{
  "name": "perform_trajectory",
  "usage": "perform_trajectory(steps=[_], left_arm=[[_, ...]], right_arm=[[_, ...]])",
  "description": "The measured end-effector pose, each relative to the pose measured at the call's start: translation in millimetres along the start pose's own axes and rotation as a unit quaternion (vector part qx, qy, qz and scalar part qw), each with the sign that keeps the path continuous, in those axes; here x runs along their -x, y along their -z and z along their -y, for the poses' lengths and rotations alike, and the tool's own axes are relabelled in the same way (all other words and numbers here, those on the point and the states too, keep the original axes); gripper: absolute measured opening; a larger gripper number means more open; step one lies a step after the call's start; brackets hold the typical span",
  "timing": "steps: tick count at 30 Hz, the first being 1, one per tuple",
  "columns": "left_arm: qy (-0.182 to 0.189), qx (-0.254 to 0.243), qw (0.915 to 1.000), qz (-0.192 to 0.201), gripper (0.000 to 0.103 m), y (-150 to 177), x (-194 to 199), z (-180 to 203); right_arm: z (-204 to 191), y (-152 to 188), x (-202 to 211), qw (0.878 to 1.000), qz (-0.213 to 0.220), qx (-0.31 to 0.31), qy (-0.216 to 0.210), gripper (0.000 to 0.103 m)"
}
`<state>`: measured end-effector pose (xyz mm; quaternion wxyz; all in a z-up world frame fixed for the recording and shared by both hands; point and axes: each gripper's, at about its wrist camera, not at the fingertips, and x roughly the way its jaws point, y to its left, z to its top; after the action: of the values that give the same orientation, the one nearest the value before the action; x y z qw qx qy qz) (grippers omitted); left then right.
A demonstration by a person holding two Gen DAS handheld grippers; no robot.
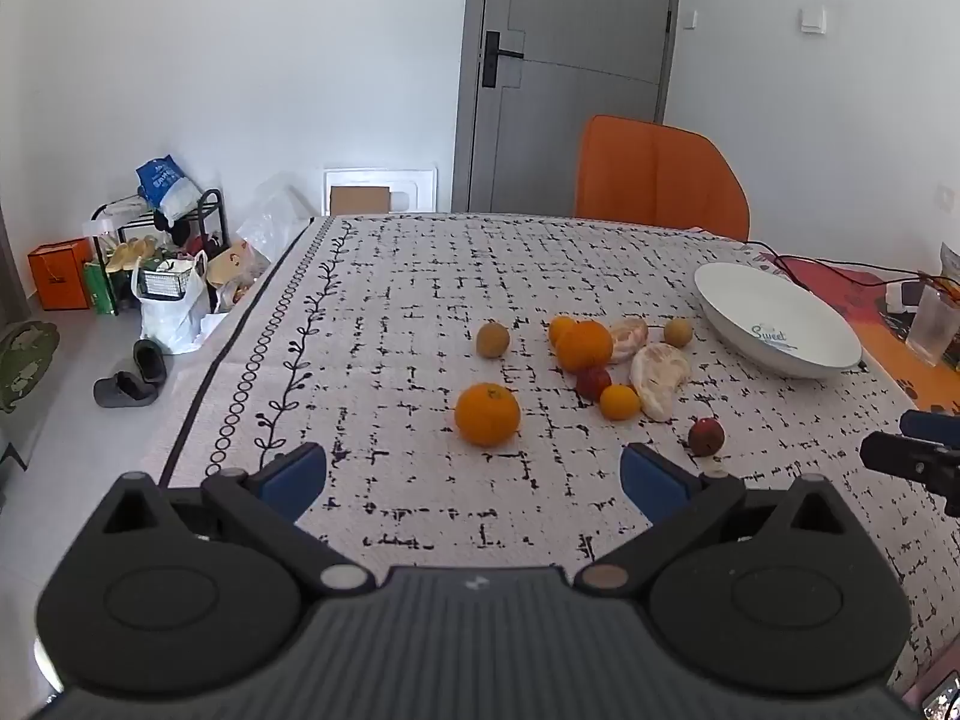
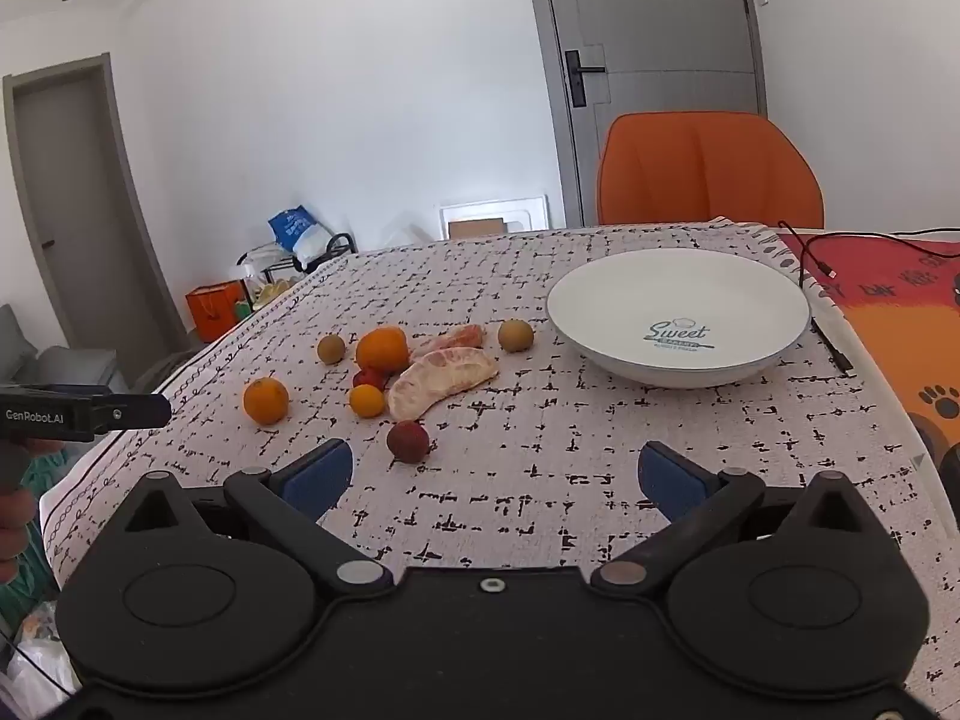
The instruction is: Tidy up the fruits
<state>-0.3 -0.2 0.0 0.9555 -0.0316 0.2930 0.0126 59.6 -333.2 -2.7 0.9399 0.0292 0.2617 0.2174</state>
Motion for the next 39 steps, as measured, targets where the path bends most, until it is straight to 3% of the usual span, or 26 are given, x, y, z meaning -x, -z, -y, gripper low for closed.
perform_trajectory(steps=[9,12,39], left_arm=[[0.002,-0.003,1.0000,0.000,0.103,11,-1,8],[0.007,-0.002,1.0000,-0.005,0.103,11,-6,9],[0.014,-0.001,0.9999,-0.006,0.103,3,2,7]], right_arm=[[-3,-1,3,1.000,0.011,0.018,0.003,0.103],[-3,-10,-5,1.000,-0.007,0.011,0.007,0.103],[0,-1,2,1.000,0.001,0.012,0.022,0.103]])
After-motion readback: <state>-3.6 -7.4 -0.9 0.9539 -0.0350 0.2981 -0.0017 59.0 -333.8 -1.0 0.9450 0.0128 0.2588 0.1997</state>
